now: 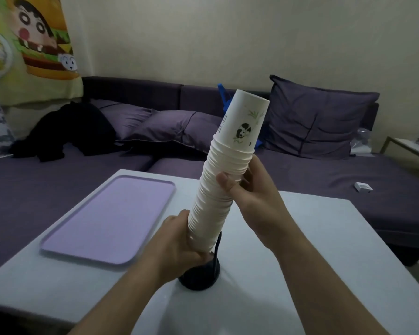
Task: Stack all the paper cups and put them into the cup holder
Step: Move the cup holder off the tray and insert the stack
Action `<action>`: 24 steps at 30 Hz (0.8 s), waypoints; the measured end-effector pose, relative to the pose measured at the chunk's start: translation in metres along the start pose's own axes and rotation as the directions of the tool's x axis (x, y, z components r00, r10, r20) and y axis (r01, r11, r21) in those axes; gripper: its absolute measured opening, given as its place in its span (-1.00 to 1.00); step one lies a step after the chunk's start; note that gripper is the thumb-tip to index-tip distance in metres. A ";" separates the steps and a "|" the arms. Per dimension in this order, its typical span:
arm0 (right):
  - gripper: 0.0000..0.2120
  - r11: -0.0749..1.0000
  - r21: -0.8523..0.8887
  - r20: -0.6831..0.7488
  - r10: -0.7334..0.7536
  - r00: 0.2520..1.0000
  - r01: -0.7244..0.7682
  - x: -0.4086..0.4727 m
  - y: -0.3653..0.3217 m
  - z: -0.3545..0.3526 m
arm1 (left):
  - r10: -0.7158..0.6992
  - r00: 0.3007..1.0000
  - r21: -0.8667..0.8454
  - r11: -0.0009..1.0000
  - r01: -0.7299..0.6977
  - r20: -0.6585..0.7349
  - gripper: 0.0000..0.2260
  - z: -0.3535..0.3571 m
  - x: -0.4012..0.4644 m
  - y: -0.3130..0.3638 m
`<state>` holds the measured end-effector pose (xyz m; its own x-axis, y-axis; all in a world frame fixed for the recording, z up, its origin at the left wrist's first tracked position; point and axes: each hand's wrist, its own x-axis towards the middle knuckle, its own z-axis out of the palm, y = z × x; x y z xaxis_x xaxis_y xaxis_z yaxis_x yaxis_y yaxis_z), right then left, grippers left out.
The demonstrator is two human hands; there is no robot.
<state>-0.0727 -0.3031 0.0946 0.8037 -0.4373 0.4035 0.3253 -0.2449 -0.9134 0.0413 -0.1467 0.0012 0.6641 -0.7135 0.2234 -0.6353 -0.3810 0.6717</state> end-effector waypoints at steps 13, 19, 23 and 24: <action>-0.51 0.986 -0.152 0.078 0.083 0.993 -0.070 -0.006 0.036 0.015 | -0.095 0.993 -0.069 0.993 0.100 0.069 -0.33 0.006 -0.002 -0.005; -0.52 0.980 -0.179 0.117 0.104 0.988 -0.082 -0.007 0.048 0.018 | -0.105 0.990 -0.180 0.976 0.122 0.098 -0.29 0.008 0.000 -0.007; -0.50 0.987 -0.136 0.135 0.104 0.985 -0.086 -0.010 0.050 0.018 | -0.103 0.991 -0.224 0.967 0.119 0.081 -0.28 0.007 -0.001 -0.011; -0.51 0.990 -0.112 0.139 0.106 0.985 -0.091 -0.011 0.051 0.018 | -0.100 0.992 -0.231 0.966 0.116 0.079 -0.27 0.007 -0.001 -0.011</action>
<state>-0.0558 -0.2948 0.0429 0.8950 -0.3365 0.2927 0.1929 -0.2996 -0.9343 0.0447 -0.1456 -0.0117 0.6913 -0.7158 0.0985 -0.4455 -0.3148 0.8381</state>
